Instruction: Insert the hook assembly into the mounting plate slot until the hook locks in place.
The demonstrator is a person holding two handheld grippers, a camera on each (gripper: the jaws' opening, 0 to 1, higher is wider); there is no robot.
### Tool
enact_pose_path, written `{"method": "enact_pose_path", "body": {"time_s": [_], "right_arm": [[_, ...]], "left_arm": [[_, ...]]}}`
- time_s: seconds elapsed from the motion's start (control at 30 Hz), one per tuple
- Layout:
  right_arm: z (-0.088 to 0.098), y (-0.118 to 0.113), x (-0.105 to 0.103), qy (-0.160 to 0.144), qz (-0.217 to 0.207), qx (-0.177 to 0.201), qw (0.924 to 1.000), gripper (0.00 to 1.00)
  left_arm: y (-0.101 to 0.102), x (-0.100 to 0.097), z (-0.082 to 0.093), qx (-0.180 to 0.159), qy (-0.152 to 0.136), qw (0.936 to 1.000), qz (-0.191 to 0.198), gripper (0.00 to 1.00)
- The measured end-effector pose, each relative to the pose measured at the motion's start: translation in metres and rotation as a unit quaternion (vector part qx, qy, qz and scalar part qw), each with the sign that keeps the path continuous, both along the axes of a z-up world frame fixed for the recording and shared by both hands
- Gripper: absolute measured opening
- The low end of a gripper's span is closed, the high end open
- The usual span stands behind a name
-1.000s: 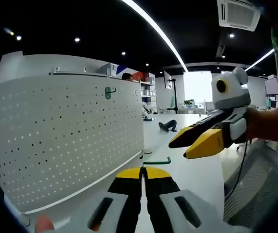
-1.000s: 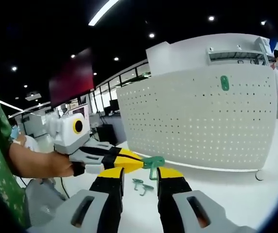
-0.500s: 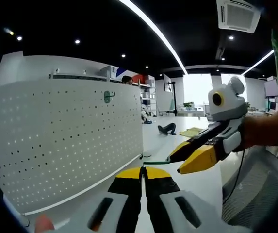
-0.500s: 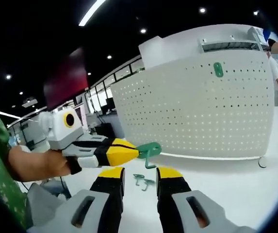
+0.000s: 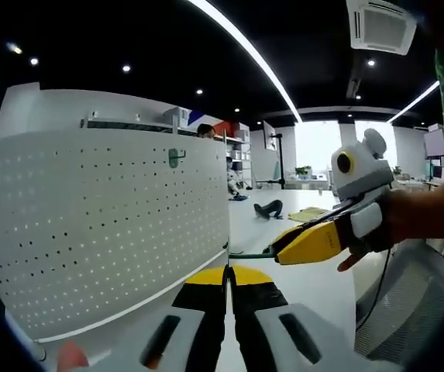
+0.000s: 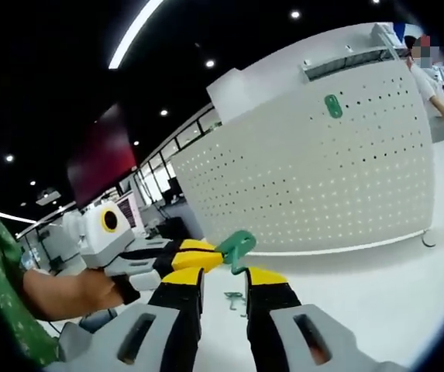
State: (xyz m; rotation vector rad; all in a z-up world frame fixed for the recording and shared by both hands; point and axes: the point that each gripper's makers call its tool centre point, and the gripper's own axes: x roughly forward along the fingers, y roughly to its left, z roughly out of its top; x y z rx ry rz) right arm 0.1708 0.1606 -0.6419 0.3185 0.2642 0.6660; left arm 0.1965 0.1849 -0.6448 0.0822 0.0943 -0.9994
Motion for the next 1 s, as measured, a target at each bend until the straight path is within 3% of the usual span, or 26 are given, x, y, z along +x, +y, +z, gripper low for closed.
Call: {"method": "enact_pose_path", "body": {"time_s": [0.53, 1.0], "right_arm": [[0.004, 0.004, 0.012, 0.0, -0.023, 0.033, 0.9992, 0.11], [0.01, 0.0, 0.02, -0.02, -0.045, 0.024, 0.9985, 0.06]], "left_arm": [[-0.003, 0.001, 0.001, -0.012, 0.005, 0.9999, 0.003, 0.01], [-0.012, -0.006, 0.001, -0.015, 0.007, 0.9998, -0.008, 0.01]]}}
